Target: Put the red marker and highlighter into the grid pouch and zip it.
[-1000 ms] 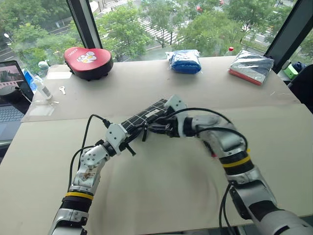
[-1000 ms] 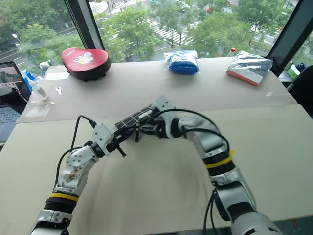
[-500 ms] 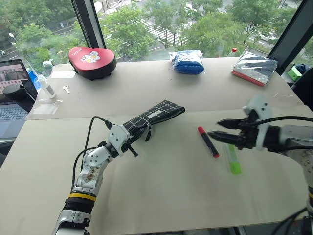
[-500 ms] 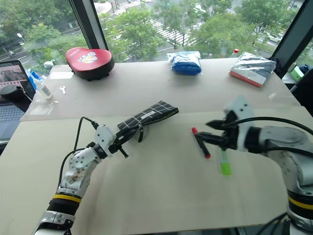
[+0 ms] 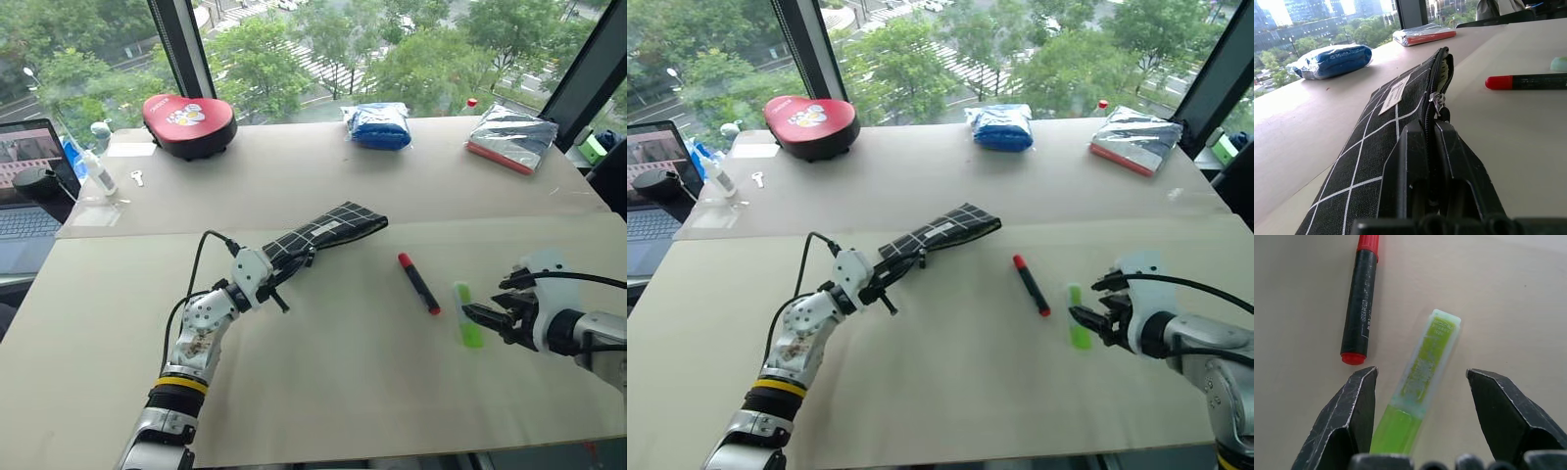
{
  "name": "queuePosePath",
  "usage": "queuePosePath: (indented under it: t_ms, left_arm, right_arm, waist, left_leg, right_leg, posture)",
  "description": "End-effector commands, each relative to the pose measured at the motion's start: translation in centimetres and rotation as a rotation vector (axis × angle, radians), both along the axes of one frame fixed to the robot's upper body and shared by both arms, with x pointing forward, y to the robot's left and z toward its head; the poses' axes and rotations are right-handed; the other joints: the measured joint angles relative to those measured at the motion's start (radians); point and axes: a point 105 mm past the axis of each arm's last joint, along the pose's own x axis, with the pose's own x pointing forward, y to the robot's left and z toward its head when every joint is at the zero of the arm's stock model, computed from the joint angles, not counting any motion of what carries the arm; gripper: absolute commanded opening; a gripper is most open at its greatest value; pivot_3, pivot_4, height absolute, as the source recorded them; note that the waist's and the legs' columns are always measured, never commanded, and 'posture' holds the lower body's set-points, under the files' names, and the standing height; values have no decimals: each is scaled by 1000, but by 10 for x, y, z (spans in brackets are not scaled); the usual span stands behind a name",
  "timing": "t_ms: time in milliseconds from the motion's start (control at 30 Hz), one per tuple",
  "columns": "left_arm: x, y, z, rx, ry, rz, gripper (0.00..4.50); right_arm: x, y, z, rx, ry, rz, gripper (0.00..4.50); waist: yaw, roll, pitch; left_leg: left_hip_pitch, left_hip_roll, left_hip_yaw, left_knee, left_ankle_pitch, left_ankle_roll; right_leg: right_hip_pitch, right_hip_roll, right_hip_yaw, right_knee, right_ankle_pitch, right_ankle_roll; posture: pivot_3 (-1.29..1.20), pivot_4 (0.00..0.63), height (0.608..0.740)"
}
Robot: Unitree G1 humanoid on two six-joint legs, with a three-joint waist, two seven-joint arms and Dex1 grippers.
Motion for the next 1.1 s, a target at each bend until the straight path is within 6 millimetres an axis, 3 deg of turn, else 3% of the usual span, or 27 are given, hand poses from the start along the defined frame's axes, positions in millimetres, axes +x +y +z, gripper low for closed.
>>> queuePosePath:
  t_ms: [33,600,700,867,1033,1100]
  left_arm:
    - [0,-5,12,-15,-55,-22,0]
    - [-4,5,10,-15,-54,27,0]
    - [-4,6,13,-15,-61,34,0]
    - [-3,9,16,-15,-68,37,0]
    - [-2,8,18,-10,-73,20,0]
    - [-3,7,19,-10,-76,8,0]
  right_arm:
    - [6,-4,1,-18,-25,-41,3238]
    - [11,-2,-29,-43,61,5,3238]
    - [13,-10,-32,-48,59,-30,2566]
    - [15,-17,-33,-50,39,-52,990]
    - [24,-22,-27,-52,-18,-85,1007]
    - [36,-21,-13,-59,-105,-78,1007]
  waist:
    - [0,0,0]
    - [-3,0,0]
    - [-3,-1,0]
    - [-3,-2,0]
    - [-3,-5,0]
    - [-6,-5,0]
  left_leg:
    - [0,0,0,0,0,0]
    - [1,0,0,0,0,0]
    - [2,0,0,0,0,0]
    - [5,0,0,0,0,0]
    - [6,0,0,0,0,0]
    - [6,0,0,0,0,0]
  right_leg:
    - [0,0,0,0,0,0]
    - [0,0,0,0,0,0]
    - [2,0,0,0,0,0]
    - [4,1,0,0,0,0]
    - [7,1,0,-1,0,0]
    - [7,1,0,-1,0,0]
  posture:
    - [0,150,740]
    - [0,150,740]
    - [0,150,740]
    - [0,150,740]
    - [0,150,740]
    - [0,150,740]
